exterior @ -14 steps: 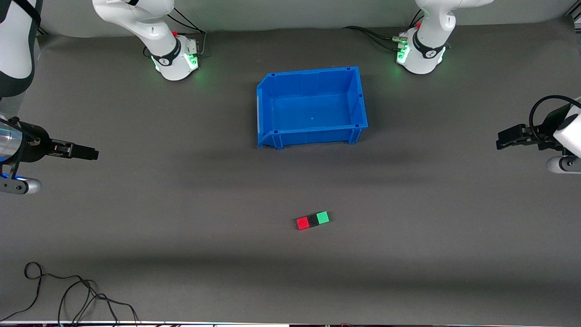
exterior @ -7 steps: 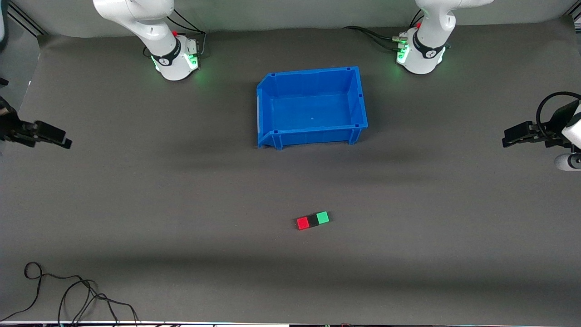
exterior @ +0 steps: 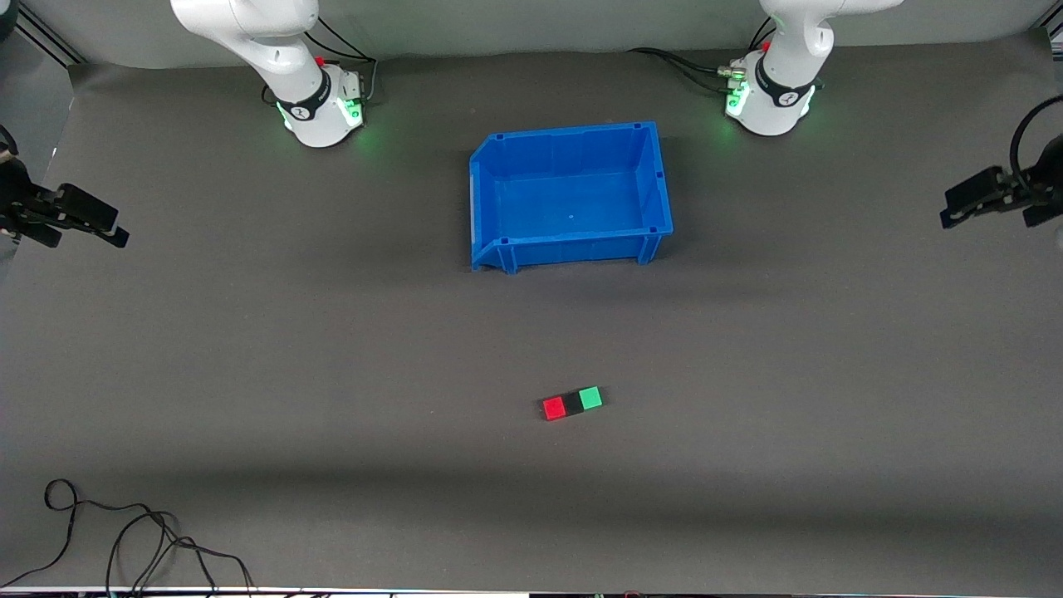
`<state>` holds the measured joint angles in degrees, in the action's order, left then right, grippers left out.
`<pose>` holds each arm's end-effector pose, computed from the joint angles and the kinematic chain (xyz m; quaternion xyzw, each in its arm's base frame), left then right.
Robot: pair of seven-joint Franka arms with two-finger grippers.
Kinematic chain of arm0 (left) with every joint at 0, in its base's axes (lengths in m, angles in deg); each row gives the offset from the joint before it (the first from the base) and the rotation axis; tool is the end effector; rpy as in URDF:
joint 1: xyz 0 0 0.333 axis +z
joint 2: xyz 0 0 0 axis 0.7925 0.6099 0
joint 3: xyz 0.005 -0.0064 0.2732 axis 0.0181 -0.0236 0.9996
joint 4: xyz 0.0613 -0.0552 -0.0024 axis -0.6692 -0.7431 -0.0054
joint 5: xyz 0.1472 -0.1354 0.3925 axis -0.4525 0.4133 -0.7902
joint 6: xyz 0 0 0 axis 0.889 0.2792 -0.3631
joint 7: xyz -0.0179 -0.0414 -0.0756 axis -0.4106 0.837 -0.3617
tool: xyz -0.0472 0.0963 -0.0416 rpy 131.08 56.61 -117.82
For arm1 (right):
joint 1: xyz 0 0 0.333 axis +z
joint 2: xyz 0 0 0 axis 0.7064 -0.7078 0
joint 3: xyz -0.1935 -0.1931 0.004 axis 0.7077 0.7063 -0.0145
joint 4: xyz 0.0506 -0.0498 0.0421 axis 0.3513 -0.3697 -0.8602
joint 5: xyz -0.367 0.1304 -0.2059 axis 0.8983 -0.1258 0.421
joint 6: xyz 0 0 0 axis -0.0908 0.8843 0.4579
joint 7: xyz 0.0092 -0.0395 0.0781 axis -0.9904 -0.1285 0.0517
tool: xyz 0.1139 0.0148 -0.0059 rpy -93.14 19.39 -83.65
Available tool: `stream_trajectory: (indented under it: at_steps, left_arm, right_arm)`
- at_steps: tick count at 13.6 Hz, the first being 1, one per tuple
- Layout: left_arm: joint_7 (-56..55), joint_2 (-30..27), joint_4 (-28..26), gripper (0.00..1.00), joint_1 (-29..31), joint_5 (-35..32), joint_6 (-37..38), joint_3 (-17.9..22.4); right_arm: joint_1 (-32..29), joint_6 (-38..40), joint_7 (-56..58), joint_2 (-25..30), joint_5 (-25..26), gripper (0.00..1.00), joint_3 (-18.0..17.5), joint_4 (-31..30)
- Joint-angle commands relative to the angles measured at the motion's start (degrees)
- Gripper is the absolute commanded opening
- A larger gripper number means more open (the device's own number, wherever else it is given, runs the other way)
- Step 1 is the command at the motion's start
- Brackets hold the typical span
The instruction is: Attach green and red cubes to black cube
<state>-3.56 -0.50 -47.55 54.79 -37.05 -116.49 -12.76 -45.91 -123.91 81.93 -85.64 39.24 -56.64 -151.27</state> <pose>0.5926 0.0011 0.6051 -0.9995 -0.0010 0.0309 0.0014 0.5896 -0.0347 0.5777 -0.9991 0.0342 -0.0165 0.0178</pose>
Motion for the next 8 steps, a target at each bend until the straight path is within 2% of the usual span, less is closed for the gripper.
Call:
stream_trajectory:
  at_steps: [1, 3, 8]
  left_arm:
    - [-1.0, -2.34, -2.73, 1.0, -0.01, -0.66, 0.82, -0.21]
    - [-1.0, -3.65, -6.49, 0.99, 0.08, -0.75, -1.27, -0.21]
    - [-0.91, -3.49, -8.27, 0.99, -0.01, -0.66, -3.75, -0.21]
  right_arm:
    - [-0.97, -0.76, 0.46, 0.43, 2.63, 1.0, -1.92, -0.74]
    - [-0.97, -0.67, 0.46, 0.34, 4.13, 1.0, -2.88, -0.74]
    - [-0.97, -0.67, 0.46, -0.01, 4.48, 1.0, -3.33, -0.21]
